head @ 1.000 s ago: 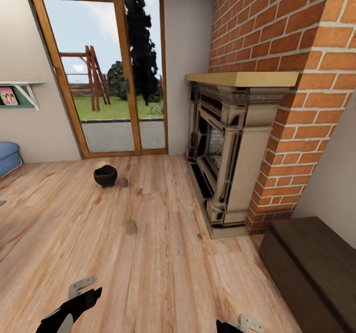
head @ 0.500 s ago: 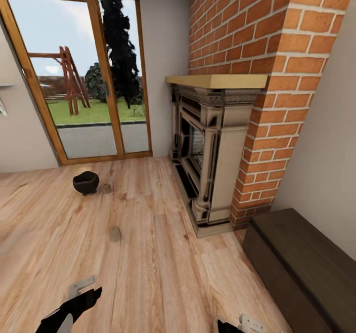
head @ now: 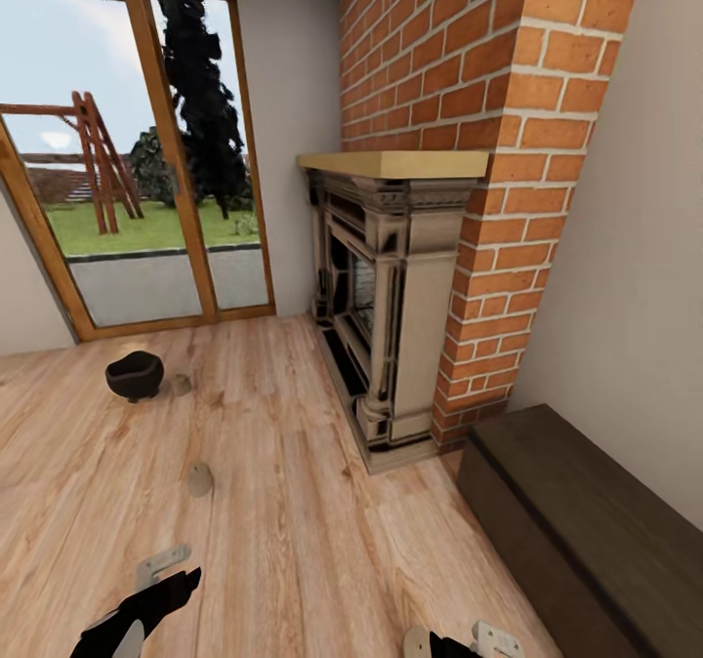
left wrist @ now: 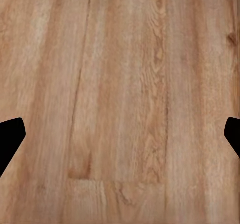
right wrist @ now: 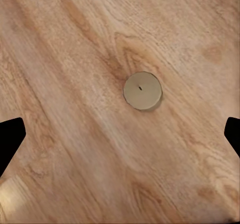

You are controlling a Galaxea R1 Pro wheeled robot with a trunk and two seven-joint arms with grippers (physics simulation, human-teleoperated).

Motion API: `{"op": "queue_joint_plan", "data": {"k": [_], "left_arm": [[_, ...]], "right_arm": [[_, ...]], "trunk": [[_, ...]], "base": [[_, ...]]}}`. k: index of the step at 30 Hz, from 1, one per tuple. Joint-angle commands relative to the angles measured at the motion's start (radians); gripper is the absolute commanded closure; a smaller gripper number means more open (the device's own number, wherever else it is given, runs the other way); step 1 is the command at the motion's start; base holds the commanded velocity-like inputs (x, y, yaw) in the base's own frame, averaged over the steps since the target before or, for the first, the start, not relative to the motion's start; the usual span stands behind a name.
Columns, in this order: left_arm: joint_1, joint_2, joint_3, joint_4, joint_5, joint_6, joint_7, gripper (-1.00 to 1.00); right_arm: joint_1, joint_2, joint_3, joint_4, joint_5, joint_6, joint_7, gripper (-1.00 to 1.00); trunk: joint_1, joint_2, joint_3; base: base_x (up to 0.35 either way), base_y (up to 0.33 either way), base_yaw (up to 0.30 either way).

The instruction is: Place each of the two pumpkins and all three candles from the living room inside a cabinet in the living room (use any cabinet), then make sure every cabinet is closed, and position the cauldron so it is next to a table in the living room.

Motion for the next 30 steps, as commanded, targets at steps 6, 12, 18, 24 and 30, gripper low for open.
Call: {"op": "queue_joint_plan", "data": {"k": [6, 12, 18, 24, 30], "left_arm": [[0.000, 0.000, 0.000, -0.002, 0.009, 0.006, 0.003, -1.00], [0.000, 0.000, -0.001, -0.001, 0.009, 0.006, 0.000, -1.00], [-0.002, -0.002, -0.022, -0.072, 0.011, 0.022, 0.000, -1.00], [-0.002, -0.007, -0.059, -0.420, 0.013, 0.332, 0.020, -1.00], [0.000, -0.066, -0.074, -0.586, 0.016, 0.509, 0.080, -1.00]], "right_arm": [[0.000, 0.002, 0.009, -0.003, -0.005, 0.004, -0.010, -1.00], [0.000, 0.005, 0.012, 0.001, 0.002, 0.012, -0.019, -1.00], [0.000, 0.006, 0.012, 0.005, 0.002, 0.020, -0.056, -1.00], [0.000, 0.007, 0.013, 0.003, 0.005, 0.052, -0.095, -1.00], [-0.001, 0.008, 0.024, -0.009, 0.008, 0.093, -0.102, -1.00]], "trunk": [[0.000, 0.000, -0.001], [0.000, 0.000, -0.001], [0.000, 0.000, -0.001], [0.020, -0.035, -0.017], [0.027, -0.049, -0.023]], "base": [[0.130, 0.000, -0.006], [0.217, 0.000, -0.001], [0.036, 0.000, 0.000], [0.002, 0.000, 0.000], [0.000, 0.000, 0.000]]}}
